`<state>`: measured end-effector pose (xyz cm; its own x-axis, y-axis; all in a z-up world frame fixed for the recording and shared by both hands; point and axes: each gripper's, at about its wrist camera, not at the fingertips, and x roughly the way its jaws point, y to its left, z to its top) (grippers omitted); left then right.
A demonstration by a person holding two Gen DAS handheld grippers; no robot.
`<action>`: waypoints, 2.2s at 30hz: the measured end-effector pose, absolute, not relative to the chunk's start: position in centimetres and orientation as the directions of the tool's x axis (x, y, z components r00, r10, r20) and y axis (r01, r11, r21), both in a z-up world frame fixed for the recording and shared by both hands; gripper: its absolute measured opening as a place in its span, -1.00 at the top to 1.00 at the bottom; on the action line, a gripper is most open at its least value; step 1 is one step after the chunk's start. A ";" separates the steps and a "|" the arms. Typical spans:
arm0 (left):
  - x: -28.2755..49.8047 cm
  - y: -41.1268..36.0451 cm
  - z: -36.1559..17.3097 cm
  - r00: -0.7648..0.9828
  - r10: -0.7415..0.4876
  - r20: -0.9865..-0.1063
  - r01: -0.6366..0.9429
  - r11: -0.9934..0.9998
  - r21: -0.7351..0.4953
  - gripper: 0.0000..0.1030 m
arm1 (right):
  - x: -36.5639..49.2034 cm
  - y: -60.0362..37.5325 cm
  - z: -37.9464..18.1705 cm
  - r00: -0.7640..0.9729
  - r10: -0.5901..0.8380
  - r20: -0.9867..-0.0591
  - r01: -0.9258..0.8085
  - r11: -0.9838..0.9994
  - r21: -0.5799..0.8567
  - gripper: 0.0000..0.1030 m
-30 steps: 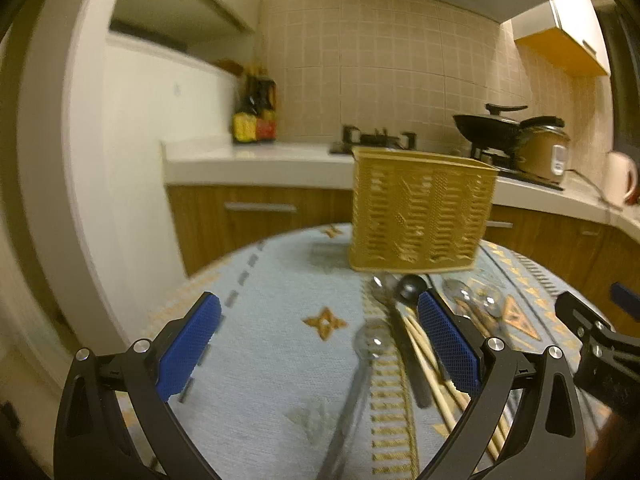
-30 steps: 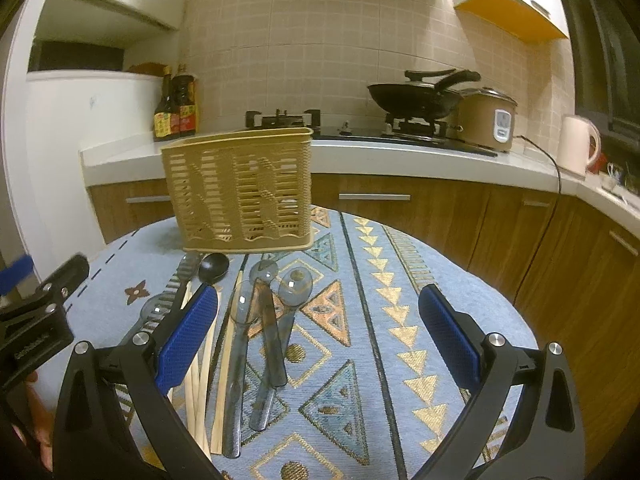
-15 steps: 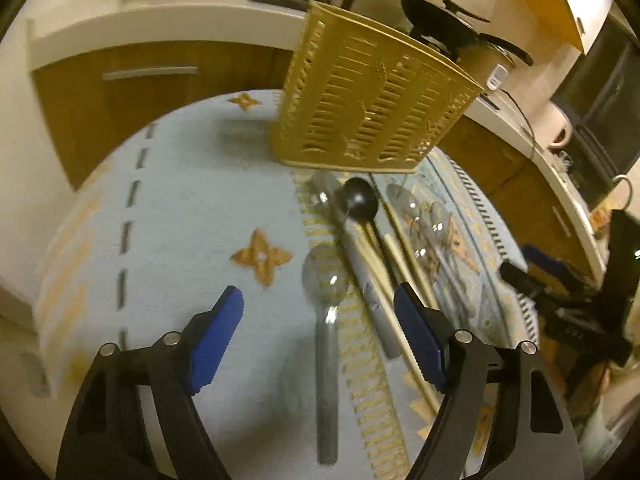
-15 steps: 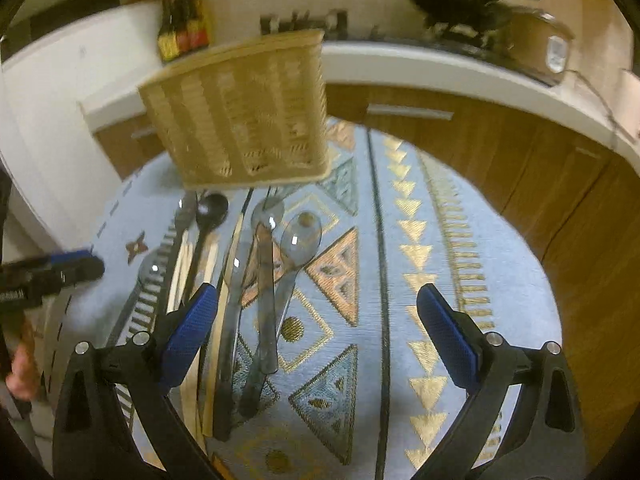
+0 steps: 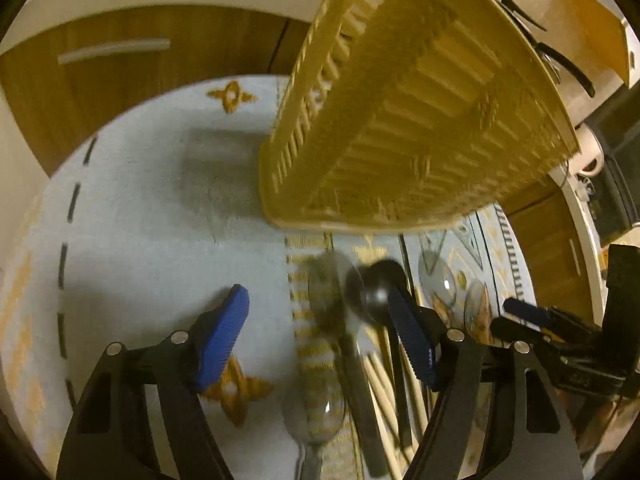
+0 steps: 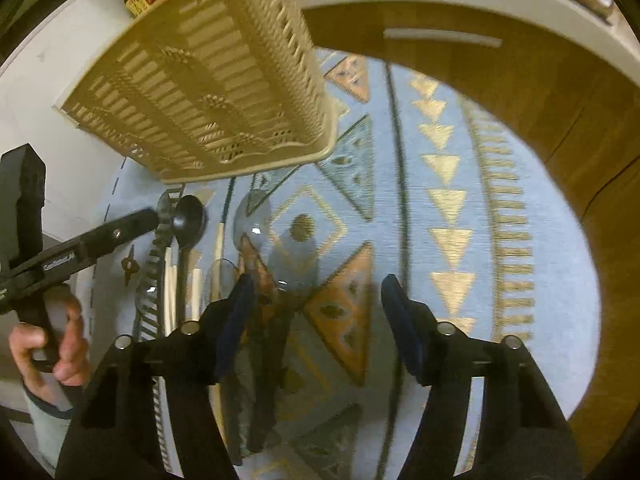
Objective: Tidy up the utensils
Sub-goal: 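Lower the left and right grippers onto two clear plastic spoons and close, then lift the clear spoons with both grippers and release them into the beige caddy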
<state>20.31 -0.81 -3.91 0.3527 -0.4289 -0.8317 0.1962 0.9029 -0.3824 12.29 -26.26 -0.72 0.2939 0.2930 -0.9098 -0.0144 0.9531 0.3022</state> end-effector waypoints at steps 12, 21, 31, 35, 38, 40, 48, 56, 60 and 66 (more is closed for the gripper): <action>21.5 -1.6 -3.5 0.354 -0.373 -0.858 0.196 0.926 -0.322 -0.07 | 14.3 -22.1 -1.5 0.249 0.154 -0.956 -0.033 0.988 0.150 0.24; 21.2 -2.9 -3.6 0.386 -0.285 -0.877 0.197 0.955 -0.223 -0.05 | 14.7 -17.7 -2.1 0.260 0.042 -0.965 -0.075 0.997 0.023 0.24; 20.4 -3.8 -3.4 0.413 -0.193 -0.890 0.205 0.972 -0.115 0.42 | 12.4 -18.0 -2.3 0.280 0.043 -0.959 -0.111 0.994 0.012 0.39; 18.8 -3.9 -2.5 0.437 -0.248 -0.865 0.232 0.960 -0.158 0.44 | 11.2 -18.8 -1.5 0.317 0.087 -0.944 -0.116 0.992 0.053 0.39; 16.8 -3.5 -0.7 0.479 -0.304 -0.823 0.252 0.946 -0.202 0.44 | 10.0 -20.0 0.1 0.369 0.140 -0.919 -0.121 0.987 0.102 0.39; 15.0 -1.7 1.5 0.520 -0.361 -0.774 0.277 0.928 -0.248 0.45 | 8.9 -20.8 1.5 0.413 0.175 -0.894 -0.126 0.983 0.134 0.39; 9.6 0.9 10.5 0.695 -0.476 -0.539 0.345 0.879 -0.330 0.45 | 5.2 -22.8 10.4 0.664 0.220 -0.715 -0.157 0.975 0.154 0.39; 11.1 -0.4 18.0 0.818 -0.454 -0.354 0.367 0.885 -0.287 0.45 | 5.9 -22.5 18.8 0.866 0.157 -0.474 -0.123 0.987 0.102 0.39; 12.6 -0.6 20.5 0.857 -0.424 -0.292 0.356 0.898 -0.258 0.45 | 8.4 -23.0 20.9 0.926 0.091 -0.368 -0.060 0.994 0.095 0.39; 14.5 -1.2 21.2 0.911 -0.337 -0.236 0.300 0.937 -0.181 0.45 | 11.9 -23.9 21.1 0.964 0.002 -0.266 0.020 0.997 0.081 0.39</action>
<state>14.49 -1.18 21.20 0.9113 -0.3374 -0.2362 0.2998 0.9367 -0.1811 11.86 -23.89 21.07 0.9640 0.0021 -0.2660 0.0202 0.9965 0.0809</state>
